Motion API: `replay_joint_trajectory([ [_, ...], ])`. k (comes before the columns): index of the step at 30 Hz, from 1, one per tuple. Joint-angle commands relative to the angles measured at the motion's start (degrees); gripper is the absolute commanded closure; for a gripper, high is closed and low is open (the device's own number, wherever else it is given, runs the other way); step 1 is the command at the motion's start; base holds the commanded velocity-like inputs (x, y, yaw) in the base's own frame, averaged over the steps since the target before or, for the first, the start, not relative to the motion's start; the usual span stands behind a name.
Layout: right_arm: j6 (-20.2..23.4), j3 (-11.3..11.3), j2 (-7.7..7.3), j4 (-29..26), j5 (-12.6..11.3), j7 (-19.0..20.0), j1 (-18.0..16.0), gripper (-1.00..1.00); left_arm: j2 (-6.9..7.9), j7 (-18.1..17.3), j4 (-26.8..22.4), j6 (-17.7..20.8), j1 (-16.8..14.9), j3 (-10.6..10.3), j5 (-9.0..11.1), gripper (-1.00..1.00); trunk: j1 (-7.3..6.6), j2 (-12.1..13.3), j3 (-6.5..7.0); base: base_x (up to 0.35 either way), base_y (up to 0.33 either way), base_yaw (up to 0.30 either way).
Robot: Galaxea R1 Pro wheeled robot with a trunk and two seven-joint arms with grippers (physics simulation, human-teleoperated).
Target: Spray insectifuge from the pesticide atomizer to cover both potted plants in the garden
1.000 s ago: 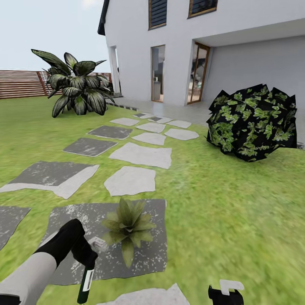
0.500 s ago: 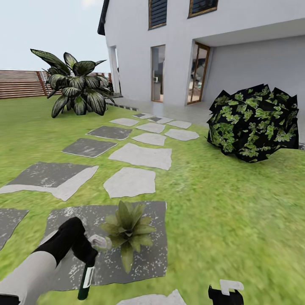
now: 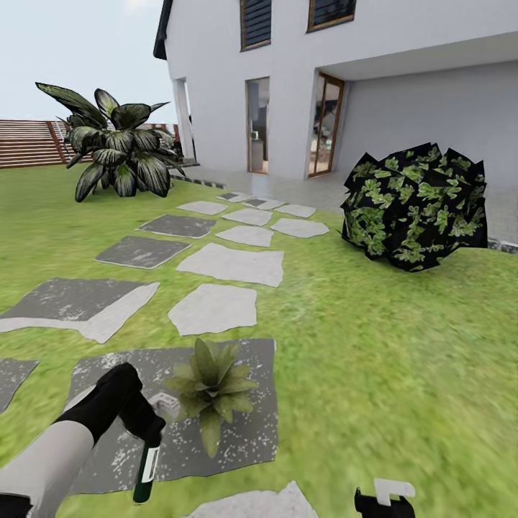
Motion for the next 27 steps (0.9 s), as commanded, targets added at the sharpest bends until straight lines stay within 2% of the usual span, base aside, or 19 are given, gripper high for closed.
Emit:
replay_joint_trajectory([
  [1, -0.2, -0.4, -0.03, 0.1, 0.6, -0.2, 0.0, -1.00, 0.03, -1.4, -0.1, 0.3, -0.7, -0.2, -0.6, 1.00, -0.01, 0.0, -0.06, 0.001, 0.002, 0.000],
  [3, -0.2, -0.4, -0.07, 0.1, 0.6, -0.3, 0.1, -1.00, 0.01, -4.4, 0.0, 0.3, -3.1, -0.3, -1.8, 1.00, -0.01, 0.0, -0.06, 0.000, 0.000, 0.000],
  [4, -0.2, -0.4, -0.12, 0.1, 0.6, -0.3, 0.1, -1.00, -0.15, -5.4, 0.0, 0.3, -3.6, -0.3, -3.1, 1.00, -0.01, 0.0, -0.06, 0.000, 0.000, 0.000],
  [8, -0.2, -0.4, -0.23, 0.0, 0.6, -0.2, 0.1, -1.00, -1.48, -11.1, 0.0, 0.4, -4.2, -1.1, -10.6, 1.00, -0.01, 0.0, -0.06, 0.000, 0.000, 0.000],
  [11, -0.2, -0.4, -0.24, 0.0, 0.6, -0.3, 0.1, -1.00, -1.70, -15.2, 0.0, 0.4, -4.2, -1.3, -14.5, 1.00, -0.01, 0.0, -0.06, 0.000, 0.000, 0.000],
  [13, -0.2, -0.4, -0.25, 0.0, 0.5, -0.3, 0.1, -1.00, -1.66, -15.8, 0.0, 0.4, -4.1, -1.3, -15.2, 1.00, -0.01, 0.0, -0.06, 0.000, 0.000, 0.000],
  [18, -0.2, -0.4, -0.17, 0.0, 0.5, -0.3, 0.1, -1.00, -1.43, -16.2, -0.1, 0.4, -4.1, -1.2, -15.6, 1.00, -0.01, 0.0, -0.06, 0.000, -0.008, 0.036],
  [24, -0.2, -0.4, -0.16, 0.0, 0.5, -0.3, 0.1, -1.00, -1.40, -16.2, -4.6, 0.4, -3.6, -0.9, -15.5, 1.00, -0.01, 0.0, -0.06, 0.000, -0.218, 0.247],
  [27, -0.2, -0.4, -0.16, 0.0, 0.5, -0.3, 0.1, -1.00, -1.44, -16.2, -5.2, 0.4, -3.4, -0.8, -15.5, 1.00, -0.01, 0.0, -0.06, -0.011, -0.269, 0.276],
])
